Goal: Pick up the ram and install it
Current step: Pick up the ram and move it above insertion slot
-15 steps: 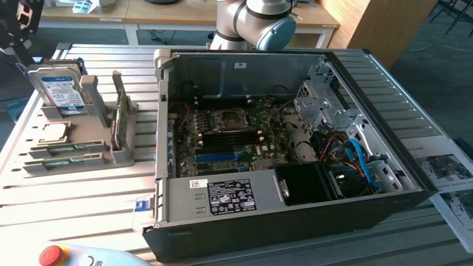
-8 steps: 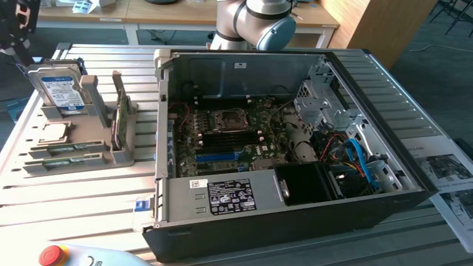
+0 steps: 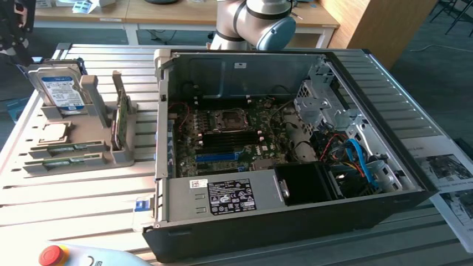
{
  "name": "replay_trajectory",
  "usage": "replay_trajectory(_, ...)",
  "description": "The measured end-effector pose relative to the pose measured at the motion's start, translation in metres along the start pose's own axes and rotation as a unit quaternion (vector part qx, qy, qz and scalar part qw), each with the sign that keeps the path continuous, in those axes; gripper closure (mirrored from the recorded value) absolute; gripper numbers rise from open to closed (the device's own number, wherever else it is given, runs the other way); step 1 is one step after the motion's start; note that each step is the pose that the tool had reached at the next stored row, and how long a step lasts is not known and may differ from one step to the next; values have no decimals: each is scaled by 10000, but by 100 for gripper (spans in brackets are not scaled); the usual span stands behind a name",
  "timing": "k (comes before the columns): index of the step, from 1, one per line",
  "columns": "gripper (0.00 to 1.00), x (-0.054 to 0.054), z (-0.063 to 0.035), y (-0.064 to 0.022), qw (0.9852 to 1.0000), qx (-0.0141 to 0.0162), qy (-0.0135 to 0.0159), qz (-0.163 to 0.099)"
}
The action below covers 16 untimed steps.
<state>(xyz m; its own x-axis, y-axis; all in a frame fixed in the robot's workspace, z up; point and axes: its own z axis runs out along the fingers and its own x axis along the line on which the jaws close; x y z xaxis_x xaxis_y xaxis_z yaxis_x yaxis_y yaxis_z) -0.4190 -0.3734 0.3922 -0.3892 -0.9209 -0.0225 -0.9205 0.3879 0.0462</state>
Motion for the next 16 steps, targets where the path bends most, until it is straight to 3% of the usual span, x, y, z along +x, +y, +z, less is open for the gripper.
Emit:
replay_trajectory(7,89,0,0,0,9982,-14,28,-594)
replay_trajectory(16,89,-2,0,1,9918,-29,60,-1280)
